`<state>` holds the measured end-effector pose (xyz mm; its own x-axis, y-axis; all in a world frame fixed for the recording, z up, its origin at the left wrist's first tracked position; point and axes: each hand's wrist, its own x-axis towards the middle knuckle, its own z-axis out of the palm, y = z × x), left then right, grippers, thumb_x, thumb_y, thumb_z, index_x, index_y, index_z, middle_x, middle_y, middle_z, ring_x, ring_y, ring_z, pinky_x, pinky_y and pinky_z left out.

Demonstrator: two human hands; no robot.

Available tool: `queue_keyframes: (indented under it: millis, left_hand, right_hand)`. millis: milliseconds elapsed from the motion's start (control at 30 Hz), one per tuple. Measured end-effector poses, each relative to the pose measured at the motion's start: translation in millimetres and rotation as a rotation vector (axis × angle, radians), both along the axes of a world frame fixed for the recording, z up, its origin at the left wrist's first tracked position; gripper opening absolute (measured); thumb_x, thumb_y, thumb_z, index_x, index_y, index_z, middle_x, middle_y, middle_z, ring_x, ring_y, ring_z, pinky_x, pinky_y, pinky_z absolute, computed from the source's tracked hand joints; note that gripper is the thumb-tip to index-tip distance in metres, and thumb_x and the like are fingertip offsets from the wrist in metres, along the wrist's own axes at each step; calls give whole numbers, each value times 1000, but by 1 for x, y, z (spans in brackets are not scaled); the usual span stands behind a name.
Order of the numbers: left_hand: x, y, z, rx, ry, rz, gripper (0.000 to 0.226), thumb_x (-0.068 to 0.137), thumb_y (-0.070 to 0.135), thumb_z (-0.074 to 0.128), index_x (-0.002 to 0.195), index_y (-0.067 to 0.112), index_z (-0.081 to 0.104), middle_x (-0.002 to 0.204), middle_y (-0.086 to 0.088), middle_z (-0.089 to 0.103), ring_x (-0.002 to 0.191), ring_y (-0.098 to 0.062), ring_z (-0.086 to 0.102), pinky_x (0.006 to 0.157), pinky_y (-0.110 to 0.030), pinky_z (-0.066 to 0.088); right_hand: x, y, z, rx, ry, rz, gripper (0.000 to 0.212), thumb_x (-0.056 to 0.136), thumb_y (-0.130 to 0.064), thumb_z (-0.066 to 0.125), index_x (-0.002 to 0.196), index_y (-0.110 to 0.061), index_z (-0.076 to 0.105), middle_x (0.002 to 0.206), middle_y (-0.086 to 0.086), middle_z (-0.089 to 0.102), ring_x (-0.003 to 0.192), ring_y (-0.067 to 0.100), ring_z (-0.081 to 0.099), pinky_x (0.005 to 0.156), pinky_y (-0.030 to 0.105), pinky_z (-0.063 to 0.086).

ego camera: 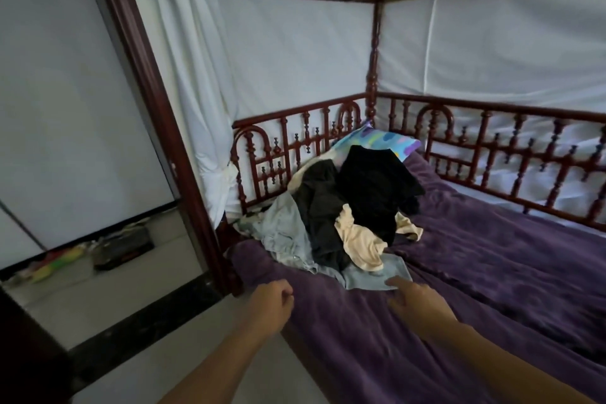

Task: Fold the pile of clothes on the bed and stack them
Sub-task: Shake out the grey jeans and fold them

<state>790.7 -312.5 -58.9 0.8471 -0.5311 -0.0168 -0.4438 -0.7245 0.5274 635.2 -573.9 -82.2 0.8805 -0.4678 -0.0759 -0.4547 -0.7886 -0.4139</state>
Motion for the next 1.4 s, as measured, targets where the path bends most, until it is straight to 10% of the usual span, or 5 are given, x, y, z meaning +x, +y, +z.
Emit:
queue_keyframes:
  millis: [833, 1133, 1400]
  left_hand:
    - [356, -82, -118, 275, 241, -68, 13, 91, 20, 56, 99, 15, 66, 96, -2, 69, 94, -20, 63, 84, -30, 48]
    - [469, -139, -232, 487, 133, -469, 20, 91, 27, 50, 107, 18, 59, 108, -2, 59, 105, -22, 56, 85, -35, 47]
    - [532, -157, -314, 681, -131, -729, 76, 81, 31, 69, 143, 25, 26, 148, -11, 24, 141, -31, 20, 108, -45, 28]
  right_hand:
    - [362, -83, -163, 178, 327, -2, 44, 91, -42, 50, 133, -30, 48, 125, 1, 60, 113, 22, 58, 83, 30, 43]
    - [424, -61, -224, 243, 455, -208, 35, 88, -35, 52, 122, -28, 54, 118, 4, 65, 109, 28, 59, 84, 36, 48]
    - [484, -33, -290, 313, 556, -311, 26, 88, -36, 53, 112, -30, 59, 114, 1, 66, 107, 26, 62, 81, 35, 49]
